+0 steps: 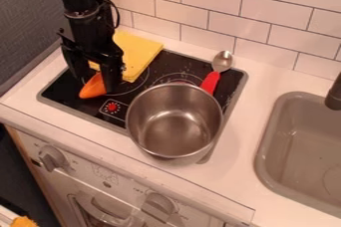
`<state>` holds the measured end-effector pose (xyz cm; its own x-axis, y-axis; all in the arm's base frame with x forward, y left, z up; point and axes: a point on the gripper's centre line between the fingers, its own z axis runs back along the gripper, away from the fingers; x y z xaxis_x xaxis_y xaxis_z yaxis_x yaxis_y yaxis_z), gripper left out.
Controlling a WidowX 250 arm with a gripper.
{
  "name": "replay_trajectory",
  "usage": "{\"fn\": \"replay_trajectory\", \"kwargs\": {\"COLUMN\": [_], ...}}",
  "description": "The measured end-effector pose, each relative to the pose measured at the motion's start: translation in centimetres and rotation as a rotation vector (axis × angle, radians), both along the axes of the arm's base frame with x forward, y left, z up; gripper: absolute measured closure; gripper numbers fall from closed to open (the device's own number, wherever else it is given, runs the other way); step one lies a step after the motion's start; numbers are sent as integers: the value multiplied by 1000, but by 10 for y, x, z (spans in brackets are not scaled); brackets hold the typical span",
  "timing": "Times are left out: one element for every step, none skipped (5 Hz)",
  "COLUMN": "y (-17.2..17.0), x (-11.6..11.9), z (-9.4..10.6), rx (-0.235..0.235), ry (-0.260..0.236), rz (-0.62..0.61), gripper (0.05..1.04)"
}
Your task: Move the orange carrot from the left burner to the yellow cloth on the left burner
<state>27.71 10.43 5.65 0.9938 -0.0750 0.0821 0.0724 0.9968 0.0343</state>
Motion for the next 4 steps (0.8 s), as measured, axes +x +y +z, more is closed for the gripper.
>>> {"fn": "replay_trajectory", "kwargs": {"y": [-1, 22, 29, 28], "x": [-2, -1, 4, 10], "z": [-9, -6, -10, -14], "rx": [-14, -27, -47, -57], "ry": [29, -3, -13, -17], "rz": [-8, -17, -65, -95], "gripper": [85, 85, 85, 85]}}
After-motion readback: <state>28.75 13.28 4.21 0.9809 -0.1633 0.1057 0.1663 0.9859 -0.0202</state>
